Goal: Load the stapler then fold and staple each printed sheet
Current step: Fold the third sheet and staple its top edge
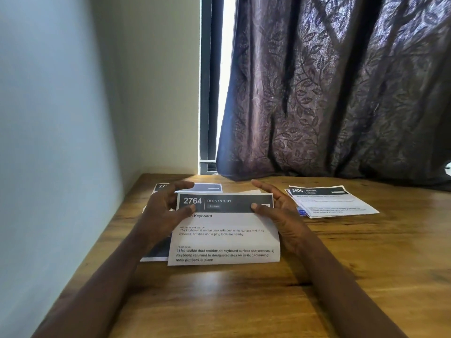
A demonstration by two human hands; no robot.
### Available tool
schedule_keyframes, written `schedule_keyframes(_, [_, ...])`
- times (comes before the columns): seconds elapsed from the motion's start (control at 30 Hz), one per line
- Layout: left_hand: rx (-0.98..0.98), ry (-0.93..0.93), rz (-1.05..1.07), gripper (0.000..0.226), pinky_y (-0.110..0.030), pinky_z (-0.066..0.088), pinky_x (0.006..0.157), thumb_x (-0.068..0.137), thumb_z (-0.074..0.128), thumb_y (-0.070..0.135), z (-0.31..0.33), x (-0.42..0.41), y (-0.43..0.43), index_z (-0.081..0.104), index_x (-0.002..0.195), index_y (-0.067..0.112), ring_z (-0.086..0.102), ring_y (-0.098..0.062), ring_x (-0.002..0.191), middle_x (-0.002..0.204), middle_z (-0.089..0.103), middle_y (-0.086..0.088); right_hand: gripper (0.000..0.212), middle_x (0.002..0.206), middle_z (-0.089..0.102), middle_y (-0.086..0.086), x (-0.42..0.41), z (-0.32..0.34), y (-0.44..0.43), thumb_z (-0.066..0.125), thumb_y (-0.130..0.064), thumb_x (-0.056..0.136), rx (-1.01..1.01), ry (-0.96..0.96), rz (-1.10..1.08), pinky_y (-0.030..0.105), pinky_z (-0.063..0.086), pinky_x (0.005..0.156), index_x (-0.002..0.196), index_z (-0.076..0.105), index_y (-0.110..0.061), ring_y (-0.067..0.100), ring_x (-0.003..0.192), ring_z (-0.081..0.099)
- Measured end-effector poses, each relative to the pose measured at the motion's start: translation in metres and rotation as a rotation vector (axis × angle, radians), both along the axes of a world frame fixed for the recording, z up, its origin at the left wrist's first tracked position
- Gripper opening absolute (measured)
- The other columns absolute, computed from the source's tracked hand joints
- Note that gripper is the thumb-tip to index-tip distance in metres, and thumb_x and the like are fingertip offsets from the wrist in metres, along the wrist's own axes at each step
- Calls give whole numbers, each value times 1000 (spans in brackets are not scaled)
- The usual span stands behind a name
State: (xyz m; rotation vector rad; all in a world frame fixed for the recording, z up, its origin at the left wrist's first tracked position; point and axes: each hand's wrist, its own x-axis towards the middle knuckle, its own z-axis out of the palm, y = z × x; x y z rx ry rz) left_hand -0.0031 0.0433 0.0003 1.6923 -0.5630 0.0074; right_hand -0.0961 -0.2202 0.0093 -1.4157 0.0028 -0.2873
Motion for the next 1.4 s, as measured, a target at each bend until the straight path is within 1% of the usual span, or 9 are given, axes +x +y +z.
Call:
schedule_keyframes(0.1, [120, -130, 86, 50, -49, 62, 86, 81, 80, 40, -2, -2, 1, 63, 128, 41, 70, -12, 109, 119, 69, 22, 47, 111, 76, 13, -1, -1, 2, 74, 4, 83, -11, -3, -21, 39, 63, 72, 119, 70, -25, 32, 94, 75])
schedule_keyframes(0.2, [133, -145, 126, 58, -47, 62, 84, 73, 70, 65, -2, -3, 1, 62, 127, 45, 70, -12, 108, 125, 65, 21, 36, 106, 76, 19, -1, -2, 3, 77, 1, 80, 18, 29, -26, 45, 62, 76, 110, 71, -19, 39, 91, 74])
schedule_keyframes(0.37, [-21, -17, 29, 28, -46, 65, 71, 92, 74, 17, 0, -1, 0, 70, 115, 33, 78, -26, 91, 106, 77, -5, 27, 97, 74, 22, 1, -4, 1, 82, 0, 76, -24, 3, -96, 38, 60, 68, 89, 72, -22, 35, 78, 70])
schedule_keyframes(0.5, [-139, 41, -67, 23, -37, 65, 69, 91, 69, 0, 1, -3, 2, 74, 108, 14, 78, -29, 92, 99, 79, -10, 43, 103, 78, 11, 0, -1, 0, 78, 2, 80, -81, -38, -102, 42, 63, 77, 114, 72, -24, 30, 88, 75])
schedule_keyframes(0.6, [-144, 38, -80, 24, -29, 63, 68, 90, 69, -5, 0, -1, 2, 75, 106, 12, 78, -24, 88, 97, 80, -9, 35, 104, 79, 2, -2, 1, 2, 76, 4, 82, -85, -54, -134, 32, 63, 70, 110, 77, -16, 21, 86, 76])
schedule_keyframes(0.83, [15, 63, -64, 28, -43, 64, 76, 91, 71, 0, -4, 0, -1, 77, 107, 23, 78, -25, 93, 104, 80, -3, 15, 95, 80, 1, 0, -4, 0, 76, 1, 83, -211, -71, -215, 18, 56, 65, 97, 79, -3, 10, 81, 74])
schedule_keyframes(1.03, [467, -280, 111, 20, -17, 44, 67, 90, 75, 26, -9, 2, -1, 77, 107, 38, 62, -11, 79, 89, 72, 12, 20, 93, 78, -7, 3, -14, -3, 74, -2, 88, -595, -132, -269, 18, 56, 75, 92, 81, -21, 5, 89, 71])
schedule_keyframes(1.17, [567, -381, 109, 15, -19, 34, 61, 90, 75, 25, -7, -3, -4, 79, 97, 37, 53, -6, 64, 64, 54, 15, 20, 94, 75, -10, -5, -25, -2, 75, -5, 87, -956, -186, -347, 6, 46, 78, 95, 81, -22, 1, 88, 67])
schedule_keyframes(1.4, [710, -411, 53, 15, -23, 39, 72, 91, 74, 24, -7, -5, -10, 80, 99, 36, 57, -7, 83, 84, 58, 22, 22, 97, 64, -6, -23, -39, 3, 70, -9, 90, -1254, -119, -269, 29, 46, 77, 105, 78, -24, 10, 89, 57])
